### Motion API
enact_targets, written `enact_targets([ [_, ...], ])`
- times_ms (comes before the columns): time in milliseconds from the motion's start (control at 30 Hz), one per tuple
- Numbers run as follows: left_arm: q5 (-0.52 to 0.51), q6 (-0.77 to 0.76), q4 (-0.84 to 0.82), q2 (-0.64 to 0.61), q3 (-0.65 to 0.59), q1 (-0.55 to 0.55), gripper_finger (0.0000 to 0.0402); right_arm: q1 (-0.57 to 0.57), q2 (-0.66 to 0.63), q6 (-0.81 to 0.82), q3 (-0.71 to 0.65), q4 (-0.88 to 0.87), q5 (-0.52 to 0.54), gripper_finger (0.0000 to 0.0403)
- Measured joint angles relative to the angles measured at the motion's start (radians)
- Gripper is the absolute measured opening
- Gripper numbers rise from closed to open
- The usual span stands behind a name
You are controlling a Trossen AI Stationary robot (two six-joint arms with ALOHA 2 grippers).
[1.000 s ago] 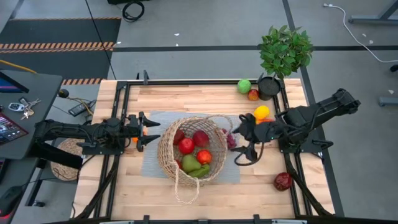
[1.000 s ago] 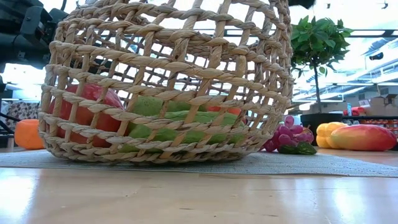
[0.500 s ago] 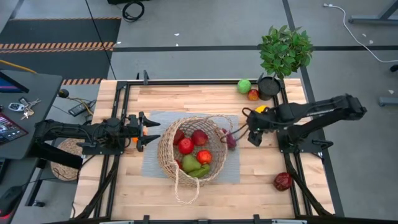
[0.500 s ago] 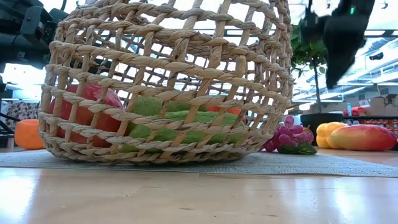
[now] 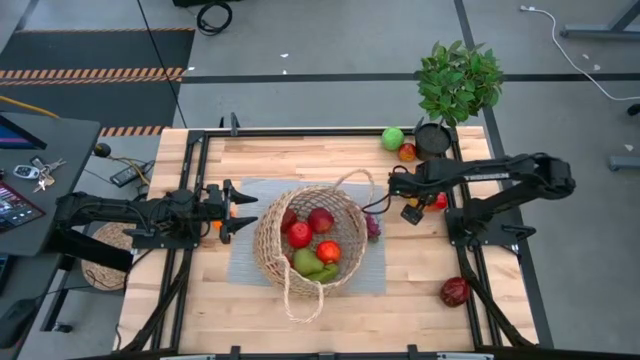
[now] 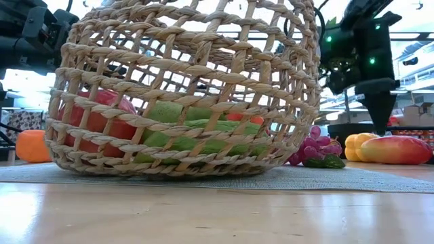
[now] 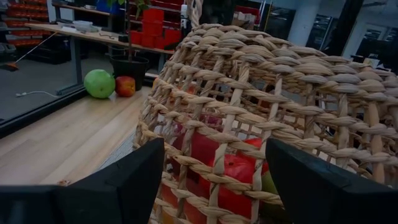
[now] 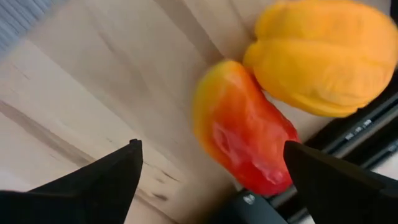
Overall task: Build produce basket
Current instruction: Put the mango into the basket
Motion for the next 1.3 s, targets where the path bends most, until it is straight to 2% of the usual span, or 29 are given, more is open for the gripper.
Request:
enact_targets([
  [333, 0.0, 0.0, 0.0, 0.0, 0.0, 0.0, 0.0286, -0.062, 0.106, -0.136, 0.0, -0.02, 0.017, 0.0394],
  [567, 0.0, 0.0, 0.0, 0.0, 0.0, 0.0, 0.0286, -0.1, 0.223, -0.162, 0.0, -0.019, 0.022, 0.039],
  [867, 0.0, 0.0, 0.0, 0.0, 0.0, 0.0, 0.0286, -0.104, 0.363, -0.201, 0.011, -0.022, 0.051, 0.0322],
  [1033, 0.0, 0.0, 0.0, 0.0, 0.0, 0.0, 0.0286, -0.096, 0.337, -0.193, 0.055, -0.037, 0.031, 0.0304],
  [1300, 0.0, 0.0, 0.0, 0.0, 0.0, 0.0, 0.0286, -0.068, 0.149, -0.162, 0.166, -0.031, 0.066, 0.0307],
])
